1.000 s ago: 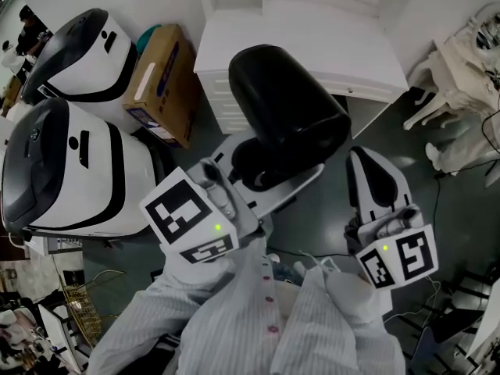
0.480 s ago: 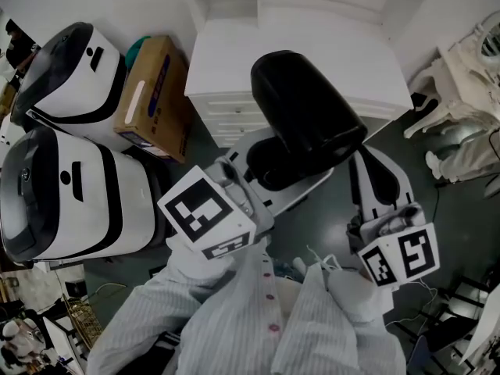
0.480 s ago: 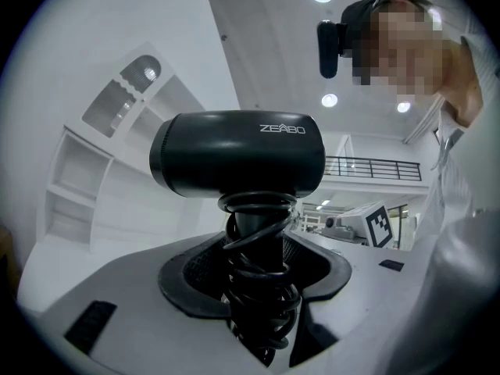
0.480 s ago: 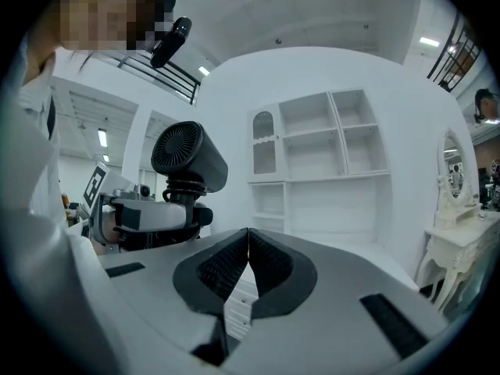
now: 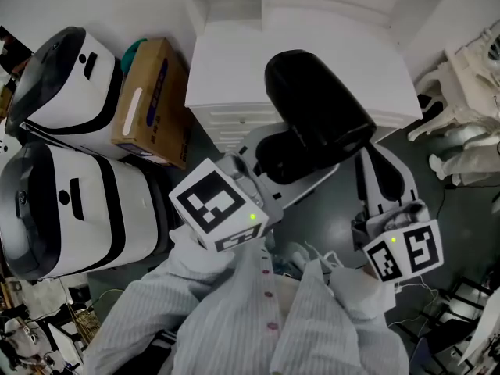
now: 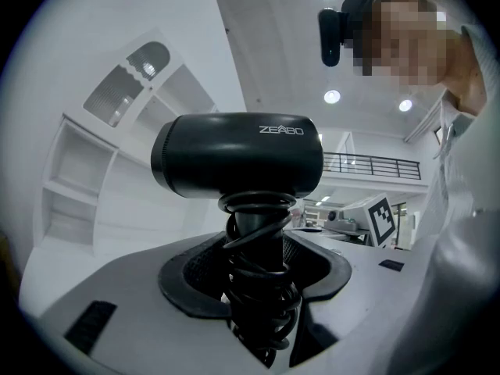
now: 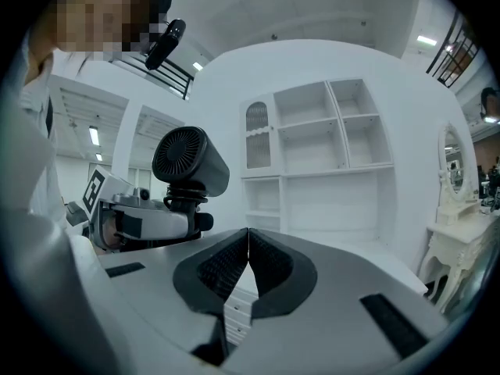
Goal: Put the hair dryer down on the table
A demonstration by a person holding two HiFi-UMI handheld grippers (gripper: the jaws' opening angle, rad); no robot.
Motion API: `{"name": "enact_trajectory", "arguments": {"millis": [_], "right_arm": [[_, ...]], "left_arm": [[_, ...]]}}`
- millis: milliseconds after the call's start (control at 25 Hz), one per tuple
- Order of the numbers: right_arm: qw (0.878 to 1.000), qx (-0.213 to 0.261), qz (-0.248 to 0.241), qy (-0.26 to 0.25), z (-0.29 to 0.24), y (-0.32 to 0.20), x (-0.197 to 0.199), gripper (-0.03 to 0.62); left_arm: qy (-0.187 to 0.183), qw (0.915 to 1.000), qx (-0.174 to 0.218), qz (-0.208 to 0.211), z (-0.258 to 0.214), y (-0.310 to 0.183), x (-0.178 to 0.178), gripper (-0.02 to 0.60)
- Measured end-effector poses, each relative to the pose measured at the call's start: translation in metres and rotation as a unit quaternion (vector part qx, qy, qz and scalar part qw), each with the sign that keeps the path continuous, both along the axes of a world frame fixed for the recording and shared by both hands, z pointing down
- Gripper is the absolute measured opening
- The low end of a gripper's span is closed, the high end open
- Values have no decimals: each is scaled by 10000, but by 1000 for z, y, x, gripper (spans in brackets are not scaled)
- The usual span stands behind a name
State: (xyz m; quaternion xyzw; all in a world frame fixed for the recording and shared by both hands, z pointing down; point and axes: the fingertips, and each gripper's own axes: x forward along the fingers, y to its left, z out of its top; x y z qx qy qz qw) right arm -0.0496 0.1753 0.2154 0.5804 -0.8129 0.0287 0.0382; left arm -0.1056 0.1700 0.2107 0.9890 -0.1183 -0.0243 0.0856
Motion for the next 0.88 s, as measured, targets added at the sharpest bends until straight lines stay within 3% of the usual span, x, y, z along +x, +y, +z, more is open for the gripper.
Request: {"name": "enact_trajectory", "arguments": {"millis": [400, 880], "right_arm": [[9997, -215, 121, 75, 10, -23, -5, 12], [9996, -253, -62, -60, 28, -87, 31, 12]], "left_arm": [[177, 9997, -127, -75, -2, -29, -13, 222], [59, 9994, -202, -281, 15, -87, 21, 222]]}}
